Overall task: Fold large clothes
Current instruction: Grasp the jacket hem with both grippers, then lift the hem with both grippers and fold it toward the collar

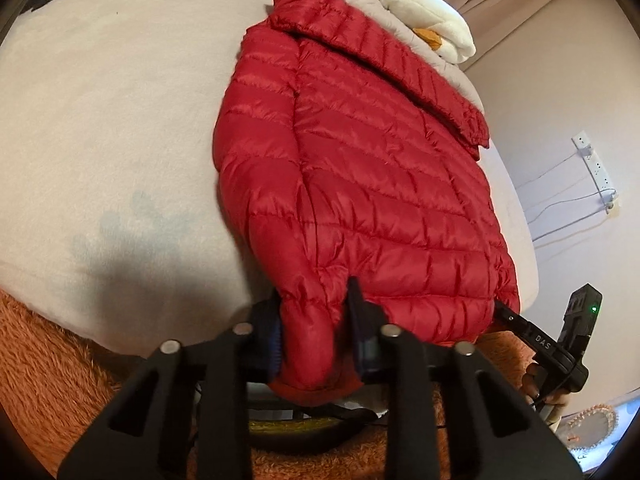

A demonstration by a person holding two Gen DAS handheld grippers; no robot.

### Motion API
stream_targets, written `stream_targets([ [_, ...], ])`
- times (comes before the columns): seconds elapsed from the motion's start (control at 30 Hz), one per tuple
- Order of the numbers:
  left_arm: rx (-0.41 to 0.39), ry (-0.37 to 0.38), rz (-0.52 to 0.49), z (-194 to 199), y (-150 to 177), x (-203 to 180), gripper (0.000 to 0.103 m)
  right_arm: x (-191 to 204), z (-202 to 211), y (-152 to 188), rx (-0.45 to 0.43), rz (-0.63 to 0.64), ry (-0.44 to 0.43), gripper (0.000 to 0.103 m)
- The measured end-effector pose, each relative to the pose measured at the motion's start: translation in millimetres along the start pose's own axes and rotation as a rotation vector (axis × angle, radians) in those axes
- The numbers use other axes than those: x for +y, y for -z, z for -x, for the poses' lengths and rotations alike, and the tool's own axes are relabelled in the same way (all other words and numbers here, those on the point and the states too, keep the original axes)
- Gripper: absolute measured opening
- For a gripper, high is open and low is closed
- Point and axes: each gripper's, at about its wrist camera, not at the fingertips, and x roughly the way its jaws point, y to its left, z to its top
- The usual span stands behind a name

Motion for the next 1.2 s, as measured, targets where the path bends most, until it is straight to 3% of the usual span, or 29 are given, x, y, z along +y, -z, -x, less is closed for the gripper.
stream_targets([
  [0.23,-0.096,0.027,-0.055,38,-8,-24,0.015,10,26,-7,-0.084,0.043,-0.008,0.020],
  [0.57,-0.242,0.088,-0.128,90,-31,-54,0.013,31,81,-28,-0.279,0.106,-0.026,0.018],
  [0.9,-0.315,0.097,-0.187,130,-46,-72,0.013,40,116,-37,-0.415,0.164,-0.039,0.017],
  [1.2,-0.357,0.077,-0.231,151,-48,-84,0.013,40,134,-35,-0.480,0.166,-0.068,0.017],
])
